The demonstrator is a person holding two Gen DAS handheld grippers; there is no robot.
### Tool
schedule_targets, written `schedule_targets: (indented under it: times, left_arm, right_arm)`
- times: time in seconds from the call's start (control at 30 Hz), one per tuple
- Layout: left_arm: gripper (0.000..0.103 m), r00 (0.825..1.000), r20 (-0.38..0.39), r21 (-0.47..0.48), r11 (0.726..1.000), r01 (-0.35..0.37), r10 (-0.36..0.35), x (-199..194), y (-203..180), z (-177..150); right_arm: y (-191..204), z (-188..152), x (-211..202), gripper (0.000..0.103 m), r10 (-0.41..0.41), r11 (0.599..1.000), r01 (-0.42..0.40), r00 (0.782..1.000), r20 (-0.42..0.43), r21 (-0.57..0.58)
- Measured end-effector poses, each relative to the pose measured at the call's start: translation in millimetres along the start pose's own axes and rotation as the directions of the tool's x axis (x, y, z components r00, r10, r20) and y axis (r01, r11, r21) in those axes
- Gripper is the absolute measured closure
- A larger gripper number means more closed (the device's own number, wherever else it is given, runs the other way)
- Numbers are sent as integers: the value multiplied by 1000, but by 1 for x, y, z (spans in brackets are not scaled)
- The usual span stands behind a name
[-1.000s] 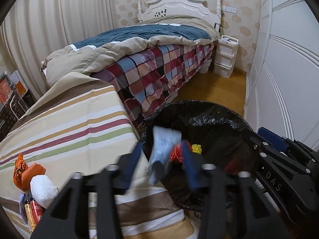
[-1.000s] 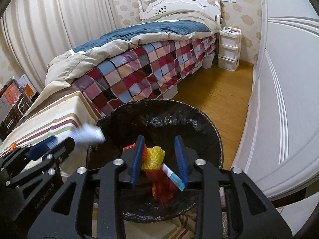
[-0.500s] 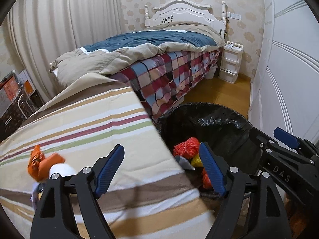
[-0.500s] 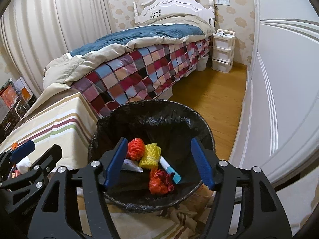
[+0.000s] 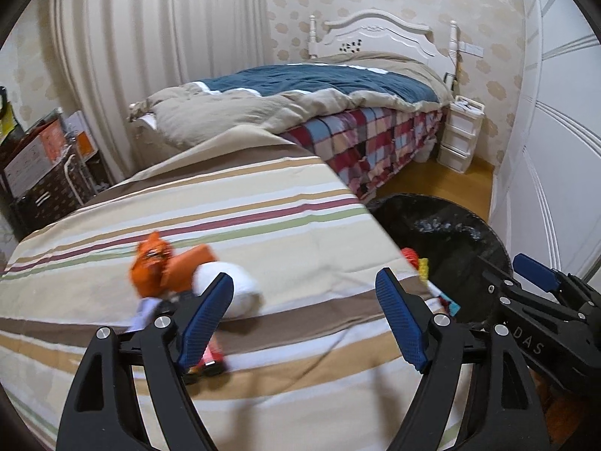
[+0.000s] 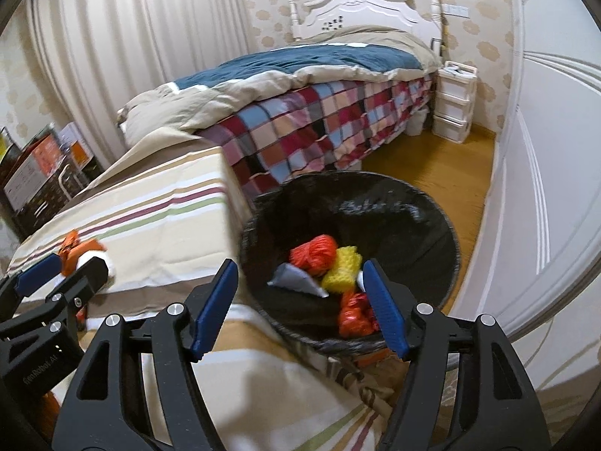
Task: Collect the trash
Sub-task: 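Move both tools back over the items on the bed, then grasp the lavender cloth with the left tool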
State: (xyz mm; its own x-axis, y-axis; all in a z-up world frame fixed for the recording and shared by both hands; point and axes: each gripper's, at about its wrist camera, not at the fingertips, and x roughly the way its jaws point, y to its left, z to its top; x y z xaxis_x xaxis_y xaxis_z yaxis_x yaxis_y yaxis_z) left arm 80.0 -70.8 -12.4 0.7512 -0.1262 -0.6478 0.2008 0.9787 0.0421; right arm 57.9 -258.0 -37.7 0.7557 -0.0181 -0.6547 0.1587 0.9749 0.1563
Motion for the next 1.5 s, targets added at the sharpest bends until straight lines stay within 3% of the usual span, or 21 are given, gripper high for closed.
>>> schedule_targets:
  times: [0.27,0.6,0.9,1.13,1.3,1.5]
  left_arm:
    - [25,998,-6,-67,996,-62,61,-16,49,-16]
    - [25,987,-83,-178,973,-150,137,-12,113,-43]
    - [25,982,-131,-184,971,-155,133,2,124,-51]
    - [26,981,-180,-220,969,-116,76,14,133,-50]
    - [41,980,-189,-189,978,-92,56,18,128,-50]
    - [68,982,-188,-188,980,-59,23,17,129,-52]
  right_arm:
    - [39,-10,-5,36,66,996,-67,998,-24,-52]
    - [87,-23,-1,36,113,984,-121,992,-63,-133]
    - [114,-30,5,36,129,972,-144,987,-91,-185]
    - [116,-30,7,36,133,971,-150,986,-101,-184]
    - [116,-30,8,36,136,971,-153,985,-104,-184]
    - [116,-30,8,36,137,971,-154,985,-103,-185]
